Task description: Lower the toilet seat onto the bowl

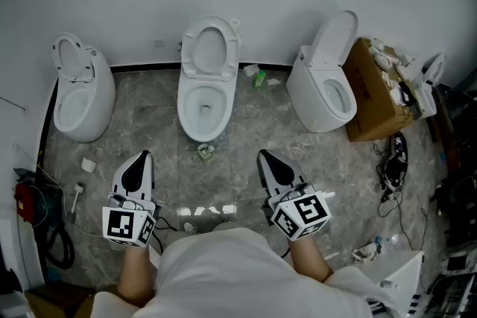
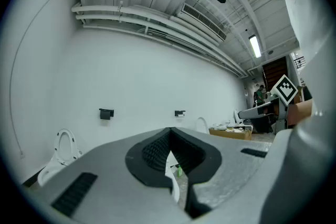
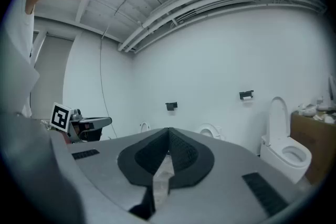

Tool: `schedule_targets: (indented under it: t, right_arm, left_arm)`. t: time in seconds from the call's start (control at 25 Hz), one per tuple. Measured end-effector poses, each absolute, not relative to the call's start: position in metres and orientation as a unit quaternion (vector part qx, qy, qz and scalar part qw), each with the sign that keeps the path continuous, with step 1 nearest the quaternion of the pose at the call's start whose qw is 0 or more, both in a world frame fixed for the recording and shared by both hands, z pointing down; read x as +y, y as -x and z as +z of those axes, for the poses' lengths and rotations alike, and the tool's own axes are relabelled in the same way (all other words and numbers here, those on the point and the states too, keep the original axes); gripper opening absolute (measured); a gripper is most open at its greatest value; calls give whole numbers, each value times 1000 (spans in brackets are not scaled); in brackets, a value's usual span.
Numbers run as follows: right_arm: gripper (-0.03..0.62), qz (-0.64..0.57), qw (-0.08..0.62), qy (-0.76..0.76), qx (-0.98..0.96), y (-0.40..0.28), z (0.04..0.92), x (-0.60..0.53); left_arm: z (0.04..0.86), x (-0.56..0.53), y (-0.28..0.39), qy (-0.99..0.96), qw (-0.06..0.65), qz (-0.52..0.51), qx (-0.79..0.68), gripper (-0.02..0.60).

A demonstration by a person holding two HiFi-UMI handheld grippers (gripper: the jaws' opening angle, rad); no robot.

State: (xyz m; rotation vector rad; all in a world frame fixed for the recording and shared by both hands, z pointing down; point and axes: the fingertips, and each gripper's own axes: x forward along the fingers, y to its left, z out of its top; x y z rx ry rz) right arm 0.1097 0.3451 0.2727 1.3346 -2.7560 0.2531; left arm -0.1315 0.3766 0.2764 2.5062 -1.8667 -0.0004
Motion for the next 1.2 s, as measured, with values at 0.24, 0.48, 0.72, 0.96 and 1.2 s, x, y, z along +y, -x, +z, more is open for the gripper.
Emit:
schedule_targets:
  t: [0.24,0.48,0.72,0.96,1.2]
  right_arm:
    - [-3,91,29,-413,-906,-98,275,342]
    - [-3,89,34,-394,-914,-100,277,338]
    - [-3,96,31,-407,-908,-117,282,325]
    - [-3,96,26,-408,-908,-143,287,315]
    - [-3,117,24,-409,-905,-163,307,304]
  left_arm:
    - [279,376,133,-802,13,3,-597,6]
    - [279,372,123,-804,14,-3,-594,6]
    - [265,359,114,-807,-22,8,-589,10]
    - [254,348,71,-825,-93,77,-552,204]
    - [270,333,50,-824,-99,115,-546,353]
